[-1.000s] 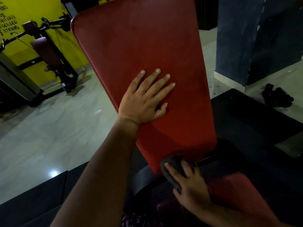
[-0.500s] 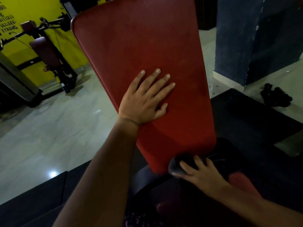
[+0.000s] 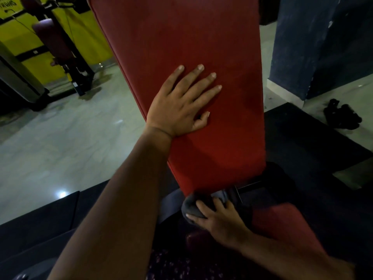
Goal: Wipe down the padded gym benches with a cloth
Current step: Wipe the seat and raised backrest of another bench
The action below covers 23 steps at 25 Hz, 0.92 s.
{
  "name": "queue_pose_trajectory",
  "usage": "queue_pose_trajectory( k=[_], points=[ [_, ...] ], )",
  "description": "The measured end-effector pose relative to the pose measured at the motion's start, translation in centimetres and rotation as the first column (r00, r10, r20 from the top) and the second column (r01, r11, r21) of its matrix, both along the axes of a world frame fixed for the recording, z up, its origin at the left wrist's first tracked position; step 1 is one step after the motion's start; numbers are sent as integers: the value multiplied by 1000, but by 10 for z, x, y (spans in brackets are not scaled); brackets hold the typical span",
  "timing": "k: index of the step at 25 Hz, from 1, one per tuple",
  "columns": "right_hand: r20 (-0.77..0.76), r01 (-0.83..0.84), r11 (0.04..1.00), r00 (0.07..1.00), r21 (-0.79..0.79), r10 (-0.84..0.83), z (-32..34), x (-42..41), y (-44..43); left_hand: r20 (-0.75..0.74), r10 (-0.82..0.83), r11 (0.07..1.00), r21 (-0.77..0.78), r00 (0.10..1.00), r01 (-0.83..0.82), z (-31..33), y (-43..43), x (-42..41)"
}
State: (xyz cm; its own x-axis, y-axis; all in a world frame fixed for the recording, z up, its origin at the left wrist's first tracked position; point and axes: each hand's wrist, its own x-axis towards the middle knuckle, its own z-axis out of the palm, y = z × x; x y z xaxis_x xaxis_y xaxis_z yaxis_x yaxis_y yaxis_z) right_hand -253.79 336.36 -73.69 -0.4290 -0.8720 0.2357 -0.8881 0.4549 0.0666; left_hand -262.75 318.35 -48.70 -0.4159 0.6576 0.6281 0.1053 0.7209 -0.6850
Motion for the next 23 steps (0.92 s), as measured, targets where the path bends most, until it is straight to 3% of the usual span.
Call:
queue_pose_trajectory(
  k=[4,10,12,17,21,23],
  points=[
    [-216,-22,1000,976,2,22,-8,-22,14,-3,-5,1000,3,1000,5,-1,0,0],
    [-17,322,940,946,114,-323,-2,-54,76,-15,-3,1000,-11,1000,3,-1,0,0],
    [-11,281,953,959,109,-282,-4,-46,66,-15,-5,1000,-8,1000,5,-1,1,0],
    [-101,1,994,995,108,10,-4,-38,27,-5,-11,1000,2,1000,11,0,1,1],
    [-139,56,996,989,64,-47,6,-60,63,-16,-18,1000,-7,1000,18,-2,-1,-1],
    [-59,169,985,984,30,-167,15,-78,92,-22,-22,1000,-5,999,22,-2,-2,-1]
  ],
)
